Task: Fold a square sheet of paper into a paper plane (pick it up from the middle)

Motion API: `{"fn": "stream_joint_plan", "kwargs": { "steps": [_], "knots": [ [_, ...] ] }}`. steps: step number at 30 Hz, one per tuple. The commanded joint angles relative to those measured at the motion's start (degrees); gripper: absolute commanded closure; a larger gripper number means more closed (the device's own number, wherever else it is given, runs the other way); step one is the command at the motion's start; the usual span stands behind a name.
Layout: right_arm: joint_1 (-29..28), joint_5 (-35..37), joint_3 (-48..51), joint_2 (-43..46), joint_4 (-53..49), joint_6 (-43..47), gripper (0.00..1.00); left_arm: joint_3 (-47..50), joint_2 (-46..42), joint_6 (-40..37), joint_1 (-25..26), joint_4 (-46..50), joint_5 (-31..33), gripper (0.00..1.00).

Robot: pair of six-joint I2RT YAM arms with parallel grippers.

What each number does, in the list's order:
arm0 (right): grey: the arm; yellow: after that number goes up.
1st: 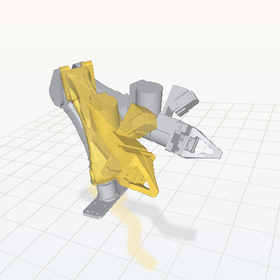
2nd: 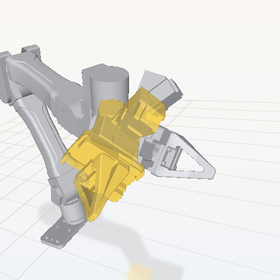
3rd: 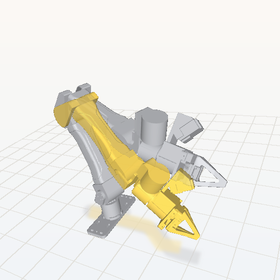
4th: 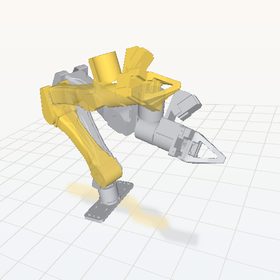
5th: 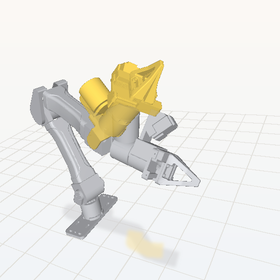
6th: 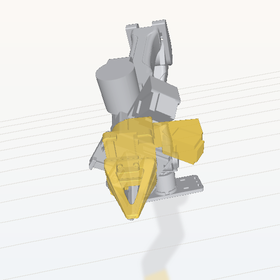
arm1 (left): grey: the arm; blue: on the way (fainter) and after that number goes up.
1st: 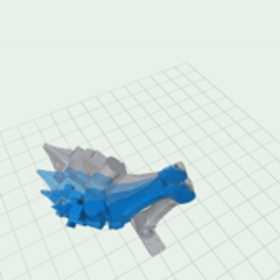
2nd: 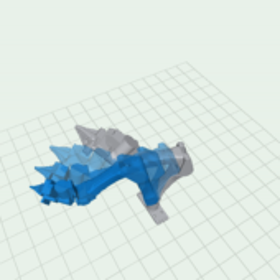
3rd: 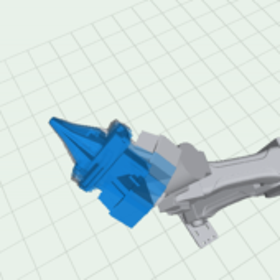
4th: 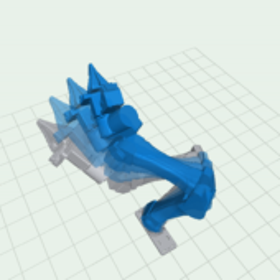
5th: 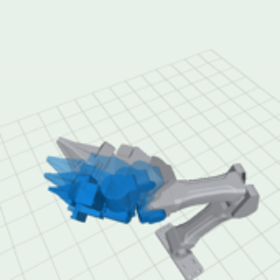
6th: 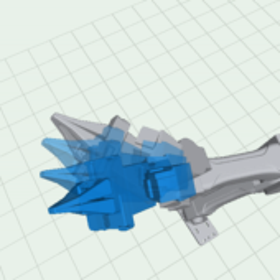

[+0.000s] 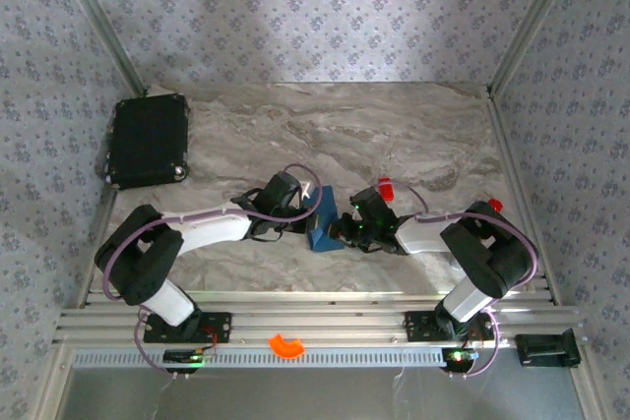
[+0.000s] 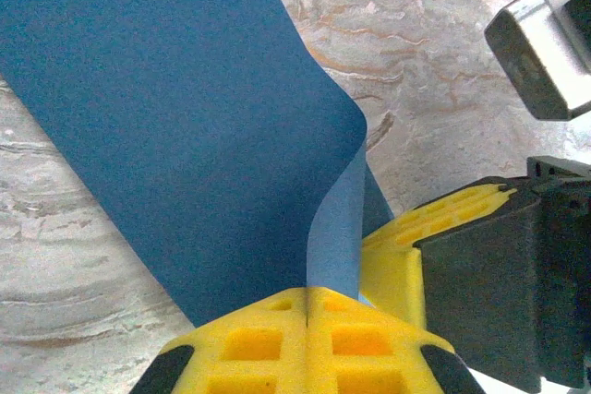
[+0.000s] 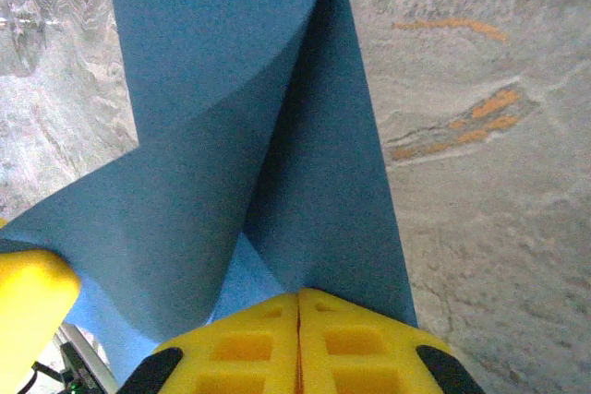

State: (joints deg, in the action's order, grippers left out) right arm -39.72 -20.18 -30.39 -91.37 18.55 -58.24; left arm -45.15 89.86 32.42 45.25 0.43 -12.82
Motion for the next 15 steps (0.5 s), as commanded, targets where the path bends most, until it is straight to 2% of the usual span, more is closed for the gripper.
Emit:
{"fn": "stream_joint_plan", "kwargs": {
  "steps": [1, 15],
  "knots": [
    [0.3, 1.3, 0.2, -0.5, -7.2, 1.9, 0.91, -1.6, 1.3, -2.0, -0.3, 2.0, 0.1, 0.98],
    [0.3, 0.3, -1.4, -0.4, -8.9, 3.1, 0.90, -4.1, 5.0, -3.5, -0.5, 2.8, 1.8, 0.98]
  ]
}}
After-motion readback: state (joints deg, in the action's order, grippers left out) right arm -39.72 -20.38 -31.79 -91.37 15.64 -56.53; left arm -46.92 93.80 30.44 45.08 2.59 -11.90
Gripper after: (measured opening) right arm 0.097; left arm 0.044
